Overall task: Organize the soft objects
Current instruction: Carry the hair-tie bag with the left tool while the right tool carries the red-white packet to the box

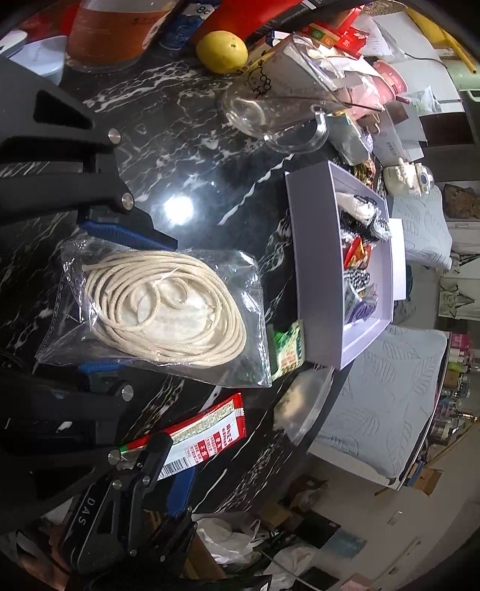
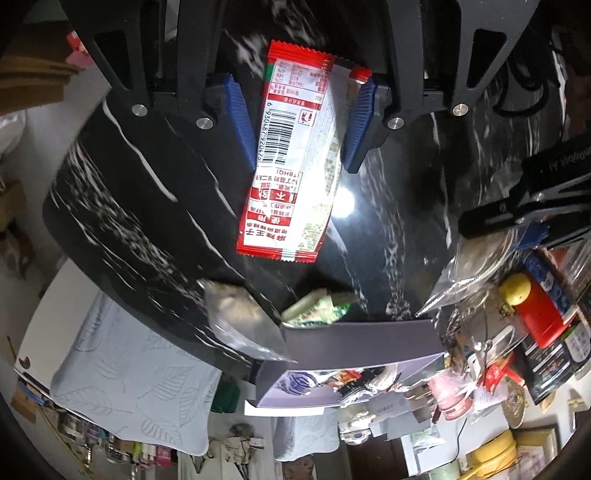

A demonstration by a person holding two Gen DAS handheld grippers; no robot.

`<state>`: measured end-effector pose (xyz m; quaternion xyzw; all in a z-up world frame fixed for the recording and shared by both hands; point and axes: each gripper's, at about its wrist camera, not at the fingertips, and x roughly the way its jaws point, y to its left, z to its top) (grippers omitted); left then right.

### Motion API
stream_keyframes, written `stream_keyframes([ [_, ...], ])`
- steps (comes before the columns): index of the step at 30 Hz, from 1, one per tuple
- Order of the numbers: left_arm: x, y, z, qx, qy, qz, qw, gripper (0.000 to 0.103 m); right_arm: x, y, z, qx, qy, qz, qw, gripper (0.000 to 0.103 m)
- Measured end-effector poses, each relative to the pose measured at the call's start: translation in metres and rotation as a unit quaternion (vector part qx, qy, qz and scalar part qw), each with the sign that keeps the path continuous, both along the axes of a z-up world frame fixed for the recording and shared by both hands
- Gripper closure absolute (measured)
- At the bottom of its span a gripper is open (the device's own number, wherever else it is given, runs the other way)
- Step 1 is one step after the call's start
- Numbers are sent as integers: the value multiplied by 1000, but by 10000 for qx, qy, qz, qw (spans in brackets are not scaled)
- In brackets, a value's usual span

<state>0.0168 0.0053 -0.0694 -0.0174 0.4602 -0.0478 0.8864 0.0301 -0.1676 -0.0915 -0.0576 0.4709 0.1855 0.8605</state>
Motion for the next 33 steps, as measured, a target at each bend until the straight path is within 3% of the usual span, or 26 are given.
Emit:
stream_keyframes([
  [2, -2, -2, -2, -35, 35, -18, 10000, 55, -4, -2, -1, 22, 7, -9, 10000, 45],
  [4, -4, -4, -3, -31, 51, -13, 10000, 55, -6, -3, -1, 72, 5, -22, 10000, 31],
  [8, -5, -5, -1, 3, 13, 0, 10000, 55, -6, 1, -3, 4, -22, -130, 9999, 28],
  [9, -6, -5, 0, 10, 4, 4, 10000, 55, -7, 2, -3, -5, -62, -150, 9999, 29],
  [11, -6, -5, 0, 14, 0, 14, 10000, 55, -10, 4, -4, -229, -241, -203, 9992, 44],
  [13, -6, -6, 0, 23, 7, 23, 10000, 55, -13, 4, -5, -361, -364, -221, 9984, 52],
  [24, -10, -10, 8, 33, -110, 2, 9999, 55, -16, -12, 1, 223, -292, -266, 9990, 58],
  [33, -15, -17, 27, 75, -390, -80, 9992, 55, -31, -15, 29, 522, -576, -185, 9968, 59],
])
